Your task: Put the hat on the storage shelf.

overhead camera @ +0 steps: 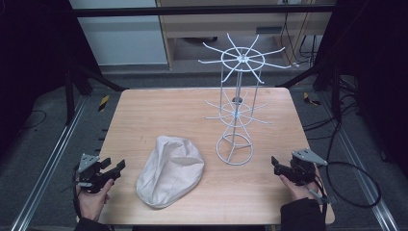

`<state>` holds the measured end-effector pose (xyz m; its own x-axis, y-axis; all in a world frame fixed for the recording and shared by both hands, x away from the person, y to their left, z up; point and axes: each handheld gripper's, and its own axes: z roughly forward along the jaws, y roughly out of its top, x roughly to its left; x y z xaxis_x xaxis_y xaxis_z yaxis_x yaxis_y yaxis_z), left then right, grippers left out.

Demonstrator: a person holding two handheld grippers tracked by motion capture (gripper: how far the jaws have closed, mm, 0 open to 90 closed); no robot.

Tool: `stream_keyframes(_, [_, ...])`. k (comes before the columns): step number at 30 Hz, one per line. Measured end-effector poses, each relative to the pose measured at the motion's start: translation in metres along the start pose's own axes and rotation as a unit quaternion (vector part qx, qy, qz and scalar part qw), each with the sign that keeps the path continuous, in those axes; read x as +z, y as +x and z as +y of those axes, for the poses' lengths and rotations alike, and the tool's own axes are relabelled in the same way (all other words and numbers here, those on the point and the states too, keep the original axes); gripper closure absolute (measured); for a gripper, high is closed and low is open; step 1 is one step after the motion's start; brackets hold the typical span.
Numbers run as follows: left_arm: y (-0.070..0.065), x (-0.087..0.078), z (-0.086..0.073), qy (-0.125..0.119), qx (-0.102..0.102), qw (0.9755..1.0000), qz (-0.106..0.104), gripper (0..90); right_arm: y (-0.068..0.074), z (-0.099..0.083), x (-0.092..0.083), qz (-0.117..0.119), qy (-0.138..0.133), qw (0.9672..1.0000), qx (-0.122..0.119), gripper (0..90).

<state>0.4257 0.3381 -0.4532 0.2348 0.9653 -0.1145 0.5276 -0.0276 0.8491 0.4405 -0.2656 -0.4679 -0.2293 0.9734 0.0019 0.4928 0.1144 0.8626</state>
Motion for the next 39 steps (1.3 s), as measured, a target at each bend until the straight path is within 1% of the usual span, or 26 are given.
stream_keyframes(4, [-0.003, -0.005, 0.003, -0.007, 0.002, 1.0, -0.006, 39.4, 0.001, 0.0, 0.0, -0.003, 0.004, 1.0, 0.0, 20.7])
stream_keyframes(5, [-0.005, -0.006, 0.004, -0.01, 0.0, 0.9999, -0.009, 39.4, 0.002, 0.0, -0.001, 0.0, 0.005, 1.0, 0.003, 20.9])
stream_keyframes(6, [-0.007, -0.008, 0.006, -0.013, 0.004, 0.9998, -0.013, 39.0, 0.002, 0.0, -0.001, 0.006, 0.006, 1.0, 0.004, 21.5])
stream_keyframes(7, [-0.009, -0.009, 0.008, -0.01, 0.008, 0.9998, -0.016, 38.6, 0.002, 0.0, 0.0, 0.004, 0.006, 1.0, 0.001, 21.5])
stream_keyframes(8, [-0.009, -0.009, 0.008, -0.01, 0.008, 0.9998, -0.016, 37.8, 0.003, 0.001, 0.0, 0.002, 0.008, 1.0, -0.001, 21.5])
stream_keyframes(9, [-0.012, -0.011, 0.013, -0.009, 0.014, 0.9997, -0.019, 37.1, 0.004, 0.001, 0.0, 0.003, 0.008, 1.0, -0.003, 21.4])
stream_keyframes(11, [-0.014, -0.011, 0.014, -0.006, 0.015, 0.9996, -0.023, 36.2, 0.005, 0.001, 0.0, 0.004, 0.008, 1.0, -0.002, 21.5])
stream_keyframes(12, [-0.017, -0.012, 0.017, -0.004, 0.02, 0.9995, -0.025, 35.9, 0.006, 0.001, 0.0, 0.003, 0.008, 1.0, -0.004, 21.5])
stream_keyframes(15, [-0.021, -0.014, 0.019, -0.005, 0.023, 0.9993, -0.029, 35.8, 0.006, 0.002, 0.001, 0.005, 0.009, 0.9999, -0.006, 21.6])
stream_keyframes(16, [-0.024, -0.015, 0.021, -0.007, 0.025, 0.999, -0.036, 35.7, 0.008, 0.002, 0.0, 0.006, 0.012, 0.9999, -0.003, 23.2])
stream_keyframes(17, [-0.027, -0.015, 0.022, -0.006, 0.027, 0.9989, -0.039, 35.7, 0.008, 0.002, 0.0, 0.006, 0.011, 0.9999, -0.006, 23.9])
stream_keyframes(18, [-0.027, -0.015, 0.022, -0.006, 0.027, 0.9989, -0.039, 35.7, 0.008, 0.002, 0.0, 0.006, 0.011, 0.9999, -0.006, 23.9])
stream_keyframes(19, [-0.031, -0.016, 0.024, -0.008, 0.032, 0.9985, -0.043, 35.7, 0.008, 0.002, -0.001, 0.006, 0.009, 0.9999, -0.005, 25.3])
stream_keyframes(20, [-0.031, -0.016, 0.024, -0.008, 0.032, 0.9985, -0.043, 35.7, 0.008, 0.002, -0.001, 0.006, 0.009, 0.9999, -0.004, 25.8])
stream_keyframes(21, [-0.034, -0.016, 0.026, -0.007, 0.035, 0.9983, -0.047, 35.7, 0.008, 0.002, -0.001, 0.006, 0.009, 0.9999, -0.004, 25.8])
stream_keyframes(22, [-0.038, -0.017, 0.029, -0.007, 0.042, 0.9979, -0.05, 35.2, 0.009, 0.003, -0.002, 0.005, 0.008, 1.0, -0.004, 27.0])
stream_keyframes(23, [-0.038, -0.017, 0.029, -0.007, 0.042, 0.9979, -0.05, 35.2, 0.009, 0.003, -0.002, 0.005, 0.008, 1.0, -0.004, 27.0])
stream_keyframes(25, [-0.043, -0.018, 0.033, -0.004, 0.052, 0.9972, -0.054, 34.6, 0.009, 0.003, -0.003, 0.002, 0.011, 0.9999, -0.002, 28.2])
stream_keyframes(26, [-0.043, -0.018, 0.033, -0.004, 0.052, 0.9972, -0.054, 34.5, 0.009, 0.003, -0.003, 0.002, 0.011, 0.9999, -0.002, 28.2])
stream_keyframes(27, [-0.048, -0.02, 0.035, -0.006, 0.06, 0.9965, -0.058, 34.3, 0.009, 0.003, -0.003, 0.002, 0.013, 0.9999, -0.001, 29.3])
stream_keyframes(29, [-0.049, -0.02, 0.036, -0.006, 0.062, 0.9963, -0.058, 34.1, 0.009, 0.003, -0.004, 0.001, 0.014, 0.9999, -0.001, 29.8])
stream_keyframes(31, [-0.054, -0.022, 0.041, -0.005, 0.075, 0.9951, -0.063, 33.6, 0.009, 0.003, -0.004, 0.003, 0.017, 0.9999, 0.001, 31.2])
stream_keyframes(34, [-0.056, -0.022, 0.045, -0.006, 0.076, 0.9949, -0.067, 33.5, 0.01, 0.003, -0.004, 0.004, 0.022, 0.9998, 0.0, 31.5])
stream_keyframes(36, [-0.058, -0.024, 0.048, -0.007, 0.078, 0.9944, -0.07, 32.7, 0.01, 0.003, -0.003, 0.01, 0.023, 0.9997, -0.003, 32.3])
stream_keyframes(37, [-0.06, -0.025, 0.051, -0.008, 0.083, 0.994, -0.07, 32.5, 0.01, 0.003, -0.003, 0.01, 0.024, 0.9996, -0.005, 32.4])
stream_keyframes(39, [-0.063, -0.025, 0.053, -0.005, 0.087, 0.9937, -0.07, 31.9, 0.01, 0.003, -0.002, 0.01, 0.026, 0.9996, -0.005, 32.5])
